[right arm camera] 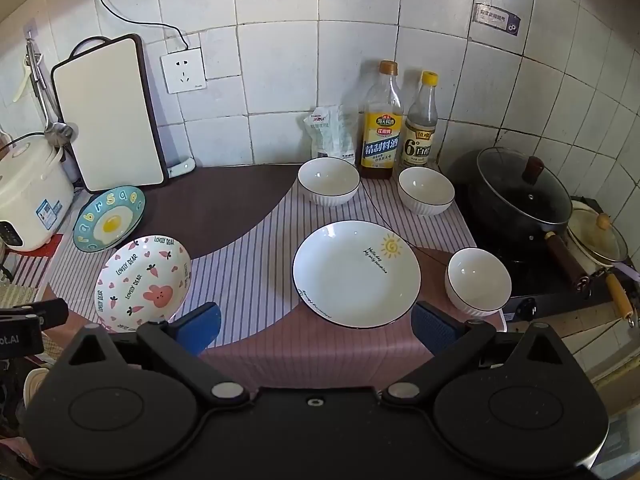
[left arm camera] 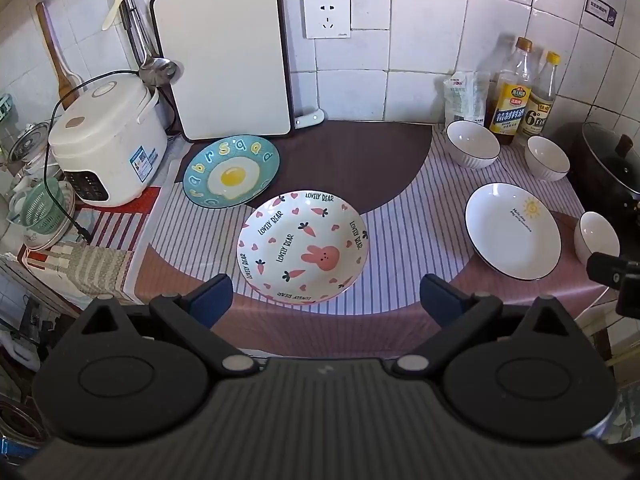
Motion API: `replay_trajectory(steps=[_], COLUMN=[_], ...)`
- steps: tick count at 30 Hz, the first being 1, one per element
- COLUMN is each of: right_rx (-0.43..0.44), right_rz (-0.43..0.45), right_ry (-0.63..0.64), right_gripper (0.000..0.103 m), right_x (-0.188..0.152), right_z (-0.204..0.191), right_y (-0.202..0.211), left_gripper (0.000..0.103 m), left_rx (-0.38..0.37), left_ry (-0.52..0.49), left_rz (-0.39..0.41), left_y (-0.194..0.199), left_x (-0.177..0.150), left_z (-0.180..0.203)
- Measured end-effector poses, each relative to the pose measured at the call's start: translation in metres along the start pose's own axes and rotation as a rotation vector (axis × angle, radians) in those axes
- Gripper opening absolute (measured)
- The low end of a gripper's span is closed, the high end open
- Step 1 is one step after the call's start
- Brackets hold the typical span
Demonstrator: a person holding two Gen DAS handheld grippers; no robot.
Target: Organize plates and bowls
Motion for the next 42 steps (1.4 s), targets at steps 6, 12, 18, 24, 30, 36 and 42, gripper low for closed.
replay_trajectory(steps=[6, 12, 18, 24, 30, 36, 42], right_rx=[-0.018, -0.018, -0.01, -0.01, -0.028, -0.055, -0.055], right_rz=[0.022, 0.044, 0.062, 0.089, 0.105, 0.157, 0.185], right_ry=[0.018, 0.03, 0.026, 0.001, -0.017, -0.023, -0.038], right_gripper=[0.103, 0.103, 0.103, 0.103, 0.103, 0.103, 0.103], right_x=[-0.001, -0.003, -0.006, -0.011, -0.016, -0.022, -0.024], right_z=[-0.003, -0.005, -0.009, -0.007, -0.001, 0.003, 0.006], right_y=[0.001, -0.003, -0.004, -0.007, -0.01, -0.006, -0.004], left_gripper=[0.102, 0.102, 0.102, 0.102, 0.102, 0.102, 0.102], left_rx=[-0.009, 0.02, -0.005, 0.008, 0.019, 0.008, -0.004], left_ry=[0.016, 0.002, 0.019, 0.007, -0.025, -0.042, -0.03], left_rz=[-0.042, -0.041, -0.036, -0.009, 0.033, 0.084, 0.095], left_y=[-0.009, -0.014, -0.014, -0.019, -0.02, -0.019, -0.02], left_x=[-0.001, -0.004, -0.01, -0.02, -0.028, -0.034, -0.036], left_z=[-0.004, -0.011, -0.022, -0.023, -0.019, -0.018, -0.019])
Point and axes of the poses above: each gripper's, at about its wrist camera, not at the fingertips, and y roughly against the way its jaws point, z to its right, x to its top, the point moved 1 cm from there along -y, roughly the way its jaws point, and after that the axes turned 8 degrees about y, right-handed, at the moved point
